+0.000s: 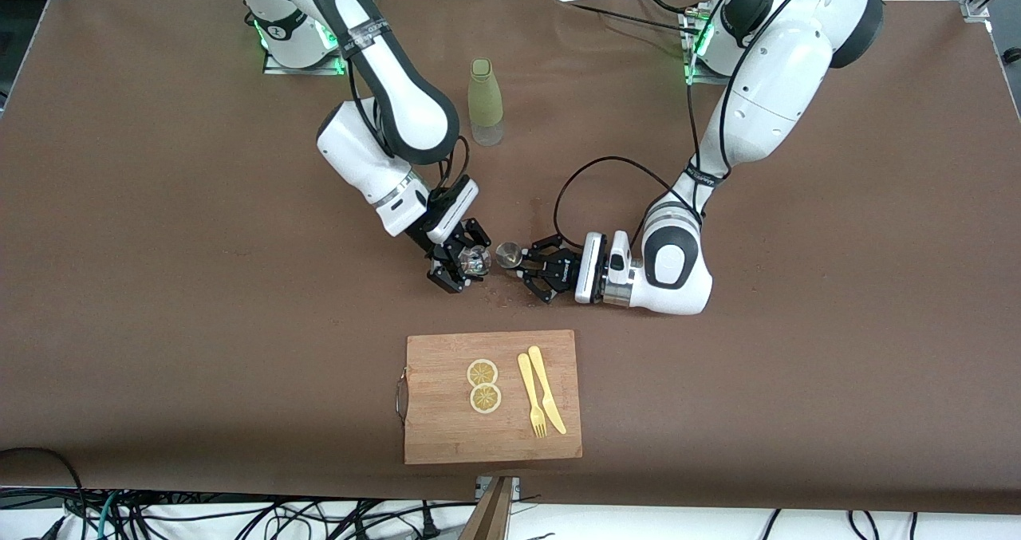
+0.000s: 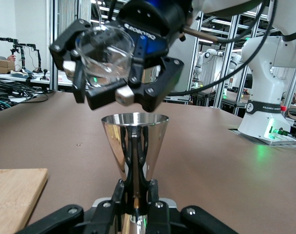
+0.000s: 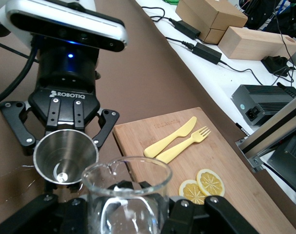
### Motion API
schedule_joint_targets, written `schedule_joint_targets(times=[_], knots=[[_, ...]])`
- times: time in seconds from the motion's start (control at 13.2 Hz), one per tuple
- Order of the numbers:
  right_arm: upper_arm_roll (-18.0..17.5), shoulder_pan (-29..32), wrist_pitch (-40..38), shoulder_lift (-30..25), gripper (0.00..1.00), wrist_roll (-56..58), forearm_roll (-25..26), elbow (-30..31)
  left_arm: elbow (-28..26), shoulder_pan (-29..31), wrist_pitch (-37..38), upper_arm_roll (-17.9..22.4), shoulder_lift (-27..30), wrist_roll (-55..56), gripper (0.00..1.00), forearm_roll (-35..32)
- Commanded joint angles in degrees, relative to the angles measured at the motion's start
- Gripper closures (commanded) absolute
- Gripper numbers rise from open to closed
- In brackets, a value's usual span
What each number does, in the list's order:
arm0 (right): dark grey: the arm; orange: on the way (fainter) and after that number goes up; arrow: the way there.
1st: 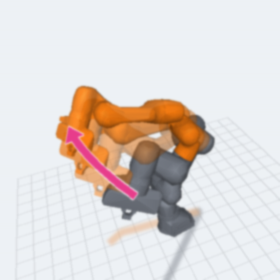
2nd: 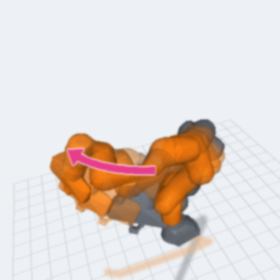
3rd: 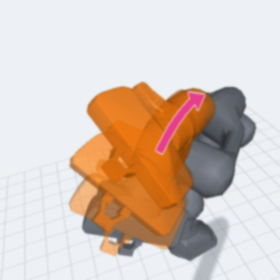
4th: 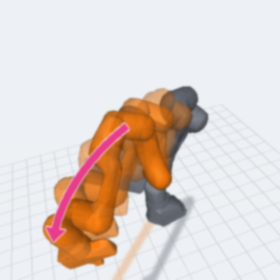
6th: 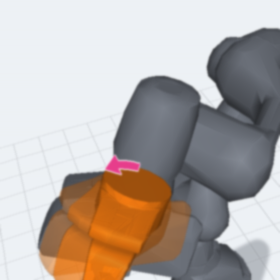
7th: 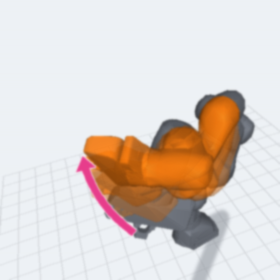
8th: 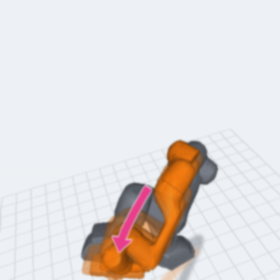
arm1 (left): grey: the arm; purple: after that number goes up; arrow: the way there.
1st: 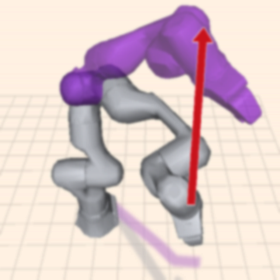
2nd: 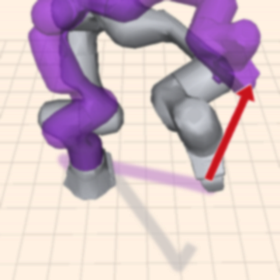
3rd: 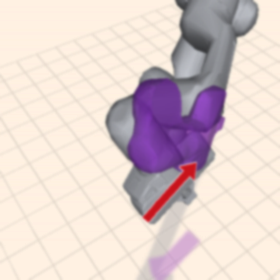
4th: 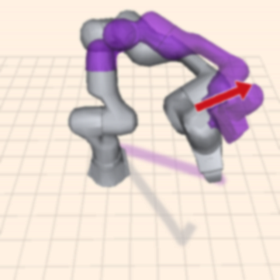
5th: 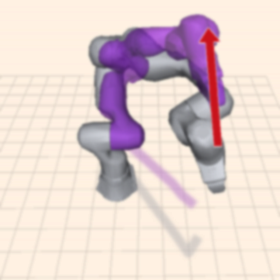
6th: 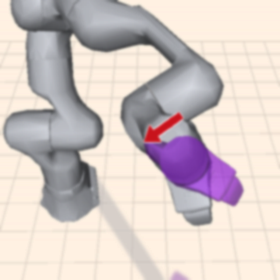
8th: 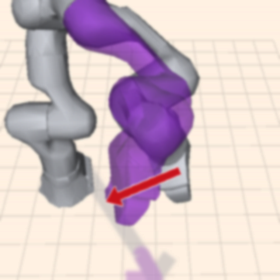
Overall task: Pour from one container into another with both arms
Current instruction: 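Tilt the beaker with the right gripper to pour into the jigger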
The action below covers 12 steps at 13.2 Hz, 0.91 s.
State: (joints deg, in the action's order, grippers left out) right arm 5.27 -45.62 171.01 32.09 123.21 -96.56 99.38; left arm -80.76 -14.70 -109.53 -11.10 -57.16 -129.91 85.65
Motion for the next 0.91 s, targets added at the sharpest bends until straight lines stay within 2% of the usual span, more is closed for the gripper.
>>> schedule_joint_targets(times=[0.0, 0.3, 0.83], knots=[[0.00, -1.22, 2.05, -0.09, 0.84, -0.08, 0.94, -1.03, 1.22, -0.50, -0.68, 0.12, -0.05, -0.17, 1.00, 1.80], [0.18, -1.31, 2.49, -1.14, 0.84, 0.45, 1.11, 0.02, 1.22, -0.33, -0.50, 0.21, 0.21, 0.18, 1.00, 1.63], [0.09, -3.24, 9.15, -0.54, 0.84, 0.36, 3.47, -0.85, 1.31, -0.33, -0.42, 0.29, 0.21, 0.09, 1.00, 1.54]])
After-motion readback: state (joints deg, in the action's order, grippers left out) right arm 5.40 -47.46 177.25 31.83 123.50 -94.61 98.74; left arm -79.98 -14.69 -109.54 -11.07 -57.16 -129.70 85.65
